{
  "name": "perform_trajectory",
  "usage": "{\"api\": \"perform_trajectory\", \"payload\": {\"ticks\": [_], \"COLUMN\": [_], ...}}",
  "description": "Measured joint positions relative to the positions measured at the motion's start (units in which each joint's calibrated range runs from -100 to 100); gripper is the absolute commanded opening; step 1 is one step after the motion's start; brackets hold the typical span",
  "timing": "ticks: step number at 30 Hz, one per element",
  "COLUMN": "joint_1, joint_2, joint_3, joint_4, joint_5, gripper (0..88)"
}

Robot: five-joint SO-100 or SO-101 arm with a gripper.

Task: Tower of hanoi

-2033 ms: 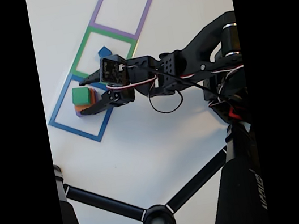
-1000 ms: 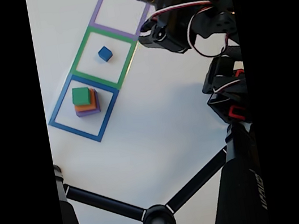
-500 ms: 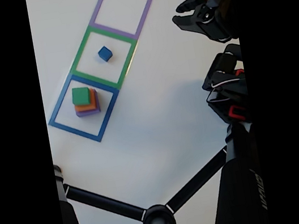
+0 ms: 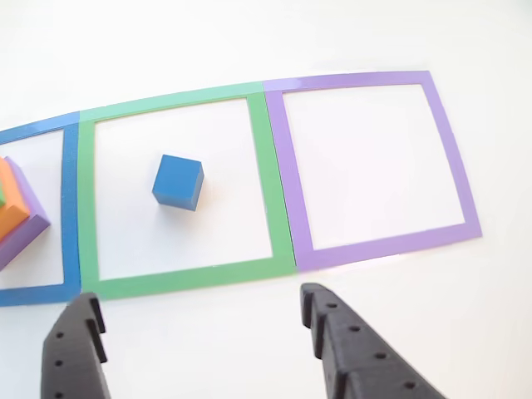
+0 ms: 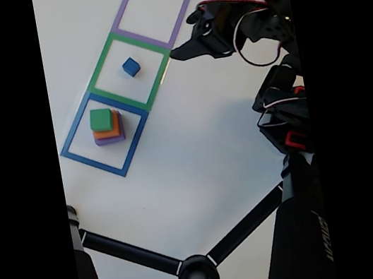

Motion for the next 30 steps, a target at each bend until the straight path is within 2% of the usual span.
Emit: {"api": "perform_trajectory", "payload": {"ticks": [5,15,23,30], "joint_1": [-0.2,-4.4,-4.8,-4.7], "joint_2": [1.4,17.6,37.2,51.3], "joint_3": [17.5,34.6,35.9,35.8], "joint_4": [-25.5,-68.6,-92.6,-106.9], "joint_5": [0.0,-0.2,0.0,0.0], "gripper": [32.8,33.1,33.1,33.0]}}
